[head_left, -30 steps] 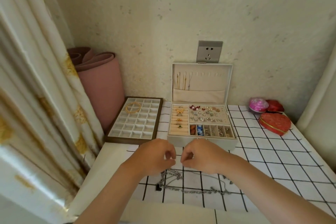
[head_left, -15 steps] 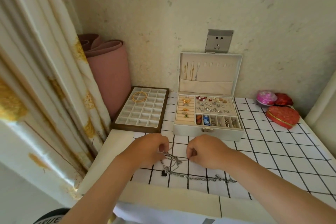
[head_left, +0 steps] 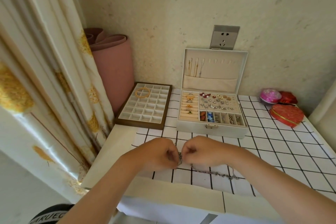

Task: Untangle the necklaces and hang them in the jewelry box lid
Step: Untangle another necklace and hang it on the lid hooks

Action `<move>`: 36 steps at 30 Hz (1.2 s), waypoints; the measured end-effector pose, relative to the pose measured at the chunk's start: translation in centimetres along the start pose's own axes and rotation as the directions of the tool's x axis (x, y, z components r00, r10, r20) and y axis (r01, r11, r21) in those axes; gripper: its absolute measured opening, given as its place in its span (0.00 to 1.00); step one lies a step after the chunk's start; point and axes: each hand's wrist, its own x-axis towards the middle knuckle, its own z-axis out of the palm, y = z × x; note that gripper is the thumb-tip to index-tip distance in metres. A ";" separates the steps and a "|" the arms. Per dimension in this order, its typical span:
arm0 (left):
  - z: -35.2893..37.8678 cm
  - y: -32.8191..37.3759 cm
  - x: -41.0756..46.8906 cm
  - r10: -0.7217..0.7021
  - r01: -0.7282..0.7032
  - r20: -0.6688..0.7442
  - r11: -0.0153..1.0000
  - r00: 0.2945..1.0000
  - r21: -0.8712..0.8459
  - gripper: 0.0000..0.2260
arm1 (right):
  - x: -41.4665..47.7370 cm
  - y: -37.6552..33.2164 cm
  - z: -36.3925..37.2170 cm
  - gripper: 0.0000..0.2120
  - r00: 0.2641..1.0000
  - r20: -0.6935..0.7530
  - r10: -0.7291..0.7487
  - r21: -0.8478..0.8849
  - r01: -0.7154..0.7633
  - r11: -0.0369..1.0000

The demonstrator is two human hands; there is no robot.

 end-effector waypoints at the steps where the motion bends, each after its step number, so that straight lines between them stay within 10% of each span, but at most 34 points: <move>1: -0.3 0.1 0.0 -0.017 0.016 -0.010 0.994 1.000 -0.112 0.02 | 0.0 -0.1 -0.4 0.06 1.000 -0.024 -0.008 0.105 0.011 0.994; 6: -2.6 1.2 0.0 -0.046 -0.041 -0.114 0.750 0.992 -0.660 0.06 | -1.1 -0.6 -2.6 0.06 0.997 -0.057 -0.044 0.602 0.070 0.796; 12: -4.3 0.9 -0.3 -0.041 -0.062 -0.098 0.521 0.994 -0.851 0.02 | -2.2 0.2 -5.1 0.06 1.000 -0.027 -0.002 0.375 0.012 0.927; 19: -6.3 -0.5 -1.2 -0.183 0.090 -0.184 0.901 0.966 -0.425 0.05 | -3.3 2.7 -7.3 0.08 0.972 -0.156 0.173 0.184 -0.144 0.972; 26: -7.3 -2.9 -2.1 -0.255 0.215 -0.063 0.904 0.965 -0.370 0.12 | -3.8 3.7 -8.8 0.20 0.952 -0.177 0.249 0.295 -0.190 0.936; 32: -6.7 -3.5 -2.3 -0.422 0.422 0.121 0.906 0.899 0.021 0.14 | -3.4 2.8 -8.3 0.14 0.986 -0.169 0.009 0.481 0.074 0.874; 36: -5.6 -1.5 -1.4 -0.404 0.398 -0.021 0.890 0.915 0.223 0.08 | -2.9 1.2 -7.1 0.12 0.982 -0.164 -0.094 0.465 0.161 0.871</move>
